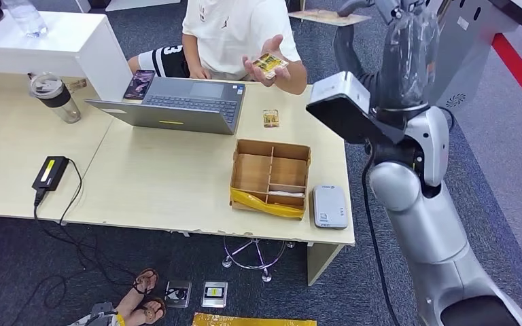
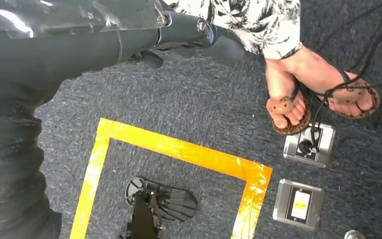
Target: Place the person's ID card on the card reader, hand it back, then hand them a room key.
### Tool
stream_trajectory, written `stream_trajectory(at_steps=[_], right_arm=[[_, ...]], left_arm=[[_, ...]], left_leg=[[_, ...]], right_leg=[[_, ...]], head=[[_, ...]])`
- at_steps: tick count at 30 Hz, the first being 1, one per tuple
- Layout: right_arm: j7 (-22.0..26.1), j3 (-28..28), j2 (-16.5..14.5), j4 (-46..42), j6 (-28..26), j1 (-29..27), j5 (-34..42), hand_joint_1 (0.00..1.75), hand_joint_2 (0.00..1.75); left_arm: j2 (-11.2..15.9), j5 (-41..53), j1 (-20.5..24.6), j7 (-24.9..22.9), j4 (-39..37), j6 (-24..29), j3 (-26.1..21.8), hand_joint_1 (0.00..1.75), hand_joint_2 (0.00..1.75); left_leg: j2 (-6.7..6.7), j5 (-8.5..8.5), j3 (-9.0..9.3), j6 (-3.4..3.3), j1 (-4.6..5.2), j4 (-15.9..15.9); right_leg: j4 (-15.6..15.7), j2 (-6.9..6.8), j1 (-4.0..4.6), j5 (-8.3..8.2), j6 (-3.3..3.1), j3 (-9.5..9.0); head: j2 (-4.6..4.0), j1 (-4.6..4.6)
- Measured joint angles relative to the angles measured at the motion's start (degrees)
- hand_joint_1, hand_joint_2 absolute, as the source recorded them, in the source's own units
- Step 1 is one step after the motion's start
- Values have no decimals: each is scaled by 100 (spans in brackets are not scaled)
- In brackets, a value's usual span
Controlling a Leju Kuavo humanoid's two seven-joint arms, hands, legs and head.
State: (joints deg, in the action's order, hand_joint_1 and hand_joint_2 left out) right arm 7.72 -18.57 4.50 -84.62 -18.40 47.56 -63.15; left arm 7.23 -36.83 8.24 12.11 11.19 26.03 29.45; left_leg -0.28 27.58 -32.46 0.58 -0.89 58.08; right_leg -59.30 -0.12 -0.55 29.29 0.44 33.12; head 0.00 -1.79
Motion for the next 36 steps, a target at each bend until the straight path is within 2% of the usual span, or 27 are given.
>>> stream_trajectory(at_steps=[5, 8, 12, 16, 20, 21, 30, 36], right_arm=[[-93, -219, -122, 1750, -224, 986, -1058, 175, 175], [-334, -387, -239, 2841, -193, 1431, -1300, 175, 175], [-589, -501, -376, 3901, -163, 1689, -1279, 175, 175], [-667, -582, -479, 4557, -159, 1782, -1318, 175, 175], [-683, -648, -533, 4956, -154, 1822, -1370, 4, 175], [-683, -659, -545, 5032, -158, 1823, -1375, 0, 175], [-684, -735, -598, 5502, -315, 1850, -1395, 0, 175], [-662, -729, -429, 5628, -587, 1861, -1433, 0, 175]], left_arm=[[4, -28, 34, 43, 0, 10, 18, 0, 175], [-4, -73, 104, 1, 0, 49, 43, 0, 175], [-14, -80, 159, -116, 0, 69, 72, 0, 175], [-19, -66, 191, -213, 0, 67, 111, 0, 175], [-20, -22, 213, -299, 0, 62, 142, 0, 175], [-20, -22, 214, -316, 0, 62, 147, 0, 175], [-19, -102, 221, -422, 0, 40, 150, 0, 175], [-2, -157, 220, -439, 0, 8, 149, 0, 175]], left_leg=[[-35, -14, -11, 3, 0, 0], [-60, -16, -13, 1, -1, 1], [-68, -17, -16, 0, 0, 1], [-59, -16, -15, 0, 0, 2], [-56, -15, -13, 0, 0, 2], [-54, -15, -12, 1, 0, 2], [-48, -17, -6, 1, 0, 3], [-44, -15, -6, 1, 0, 4]], right_leg=[[-1, -31, 0, -4, -1, 2], [-1, -58, 2, -3, -2, 1], [1, -65, 2, -2, -2, 2], [4, -49, 1, -2, -2, 5], [4, -46, 1, -2, -2, 6], [4, -44, 1, -2, -2, 6], [4, -35, 1, -3, -2, 6], [6, -31, 0, -3, -2, 9]], head=[[0, 0], [0, -1], [0, -2], [0, 0], [0, -1], [0, -1], [0, -1], [0, -1]])
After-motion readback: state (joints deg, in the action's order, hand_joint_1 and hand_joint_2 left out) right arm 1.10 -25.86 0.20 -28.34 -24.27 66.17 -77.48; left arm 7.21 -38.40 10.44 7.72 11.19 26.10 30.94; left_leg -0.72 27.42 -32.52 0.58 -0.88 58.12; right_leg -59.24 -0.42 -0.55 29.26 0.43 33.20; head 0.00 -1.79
